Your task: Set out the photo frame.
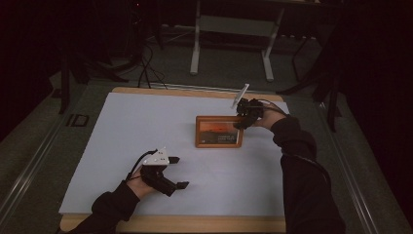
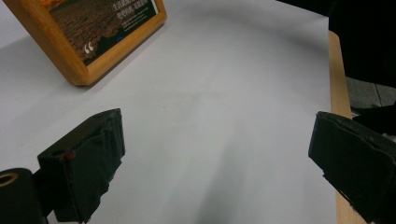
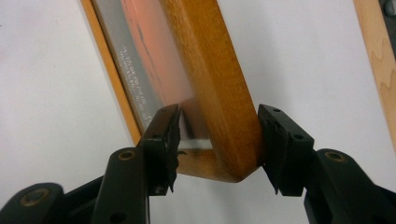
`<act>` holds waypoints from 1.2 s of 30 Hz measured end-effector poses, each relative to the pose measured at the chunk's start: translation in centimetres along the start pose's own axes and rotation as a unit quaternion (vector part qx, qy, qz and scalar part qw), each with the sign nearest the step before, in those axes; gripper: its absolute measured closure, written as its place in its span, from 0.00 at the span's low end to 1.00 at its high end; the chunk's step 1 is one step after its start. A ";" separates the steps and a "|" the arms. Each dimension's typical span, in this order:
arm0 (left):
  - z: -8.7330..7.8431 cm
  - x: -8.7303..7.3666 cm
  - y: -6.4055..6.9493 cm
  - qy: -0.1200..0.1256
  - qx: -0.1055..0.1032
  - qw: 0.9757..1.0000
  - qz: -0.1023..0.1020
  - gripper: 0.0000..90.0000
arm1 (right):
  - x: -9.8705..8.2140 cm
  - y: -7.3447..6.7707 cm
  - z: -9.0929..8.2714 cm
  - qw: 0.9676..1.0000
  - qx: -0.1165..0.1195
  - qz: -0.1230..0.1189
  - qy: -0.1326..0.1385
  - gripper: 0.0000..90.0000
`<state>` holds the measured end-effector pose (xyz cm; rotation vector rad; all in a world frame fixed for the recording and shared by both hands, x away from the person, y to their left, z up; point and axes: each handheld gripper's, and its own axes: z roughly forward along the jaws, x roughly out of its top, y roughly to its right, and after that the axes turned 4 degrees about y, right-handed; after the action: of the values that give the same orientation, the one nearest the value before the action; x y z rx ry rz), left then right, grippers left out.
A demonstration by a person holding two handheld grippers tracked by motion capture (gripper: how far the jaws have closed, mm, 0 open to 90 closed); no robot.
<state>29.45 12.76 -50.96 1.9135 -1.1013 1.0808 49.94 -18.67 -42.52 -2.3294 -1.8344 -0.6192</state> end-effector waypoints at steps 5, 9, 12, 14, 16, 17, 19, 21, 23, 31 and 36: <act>0.0 0.0 -0.1 0.001 0.002 1.000 0.000 0.05 | 0.0 0.0 -0.1 1.000 0.004 0.015 -0.003 0.56; 0.0 0.0 -0.1 -0.001 0.003 1.000 0.002 0.05 | -0.1 -0.2 0.0 1.000 -0.003 0.005 -0.003 0.51; -0.1 0.0 -0.1 0.000 0.004 1.000 0.002 0.05 | 0.0 -0.5 0.1 1.000 -0.009 -0.001 -0.003 0.47; -0.1 0.0 -0.1 0.001 0.005 1.000 0.002 0.05 | 0.2 -0.5 0.1 1.000 -0.010 -0.006 -0.001 0.45; 0.0 -0.1 -0.1 -0.001 0.004 1.000 0.000 0.05 | 0.3 -0.7 -0.2 1.000 -0.014 -0.008 0.000 0.44; 0.0 -0.1 -0.1 -0.001 0.004 1.000 0.000 0.05 | 0.3 -0.6 -0.3 1.000 -0.015 -0.009 0.003 0.44; 0.0 -0.1 -0.1 -0.002 0.003 1.000 0.001 0.05 | 0.4 -0.7 -0.7 1.000 -0.022 -0.011 0.008 0.41; 0.0 -0.1 -0.1 -0.002 0.003 1.000 0.001 0.05 | 0.4 -0.7 -1.1 0.999 -0.033 -0.007 0.017 0.32; -0.1 -0.1 -0.1 -0.002 0.004 1.000 0.001 0.05 | 0.4 -0.6 -1.6 0.999 -0.038 0.008 0.029 0.29; -0.2 -0.1 -0.1 0.000 0.005 1.000 0.000 0.05 | 0.3 -2.0 -3.7 0.993 -0.036 0.010 0.112 0.20; -0.2 -0.1 0.0 -0.002 0.005 1.000 0.003 0.05 | 0.1 -3.3 -4.7 0.986 -0.013 0.027 0.165 0.17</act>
<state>29.39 12.95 -50.94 1.9218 -1.1072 1.0872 45.70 -19.30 -38.72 -2.1262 -1.6187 -0.9600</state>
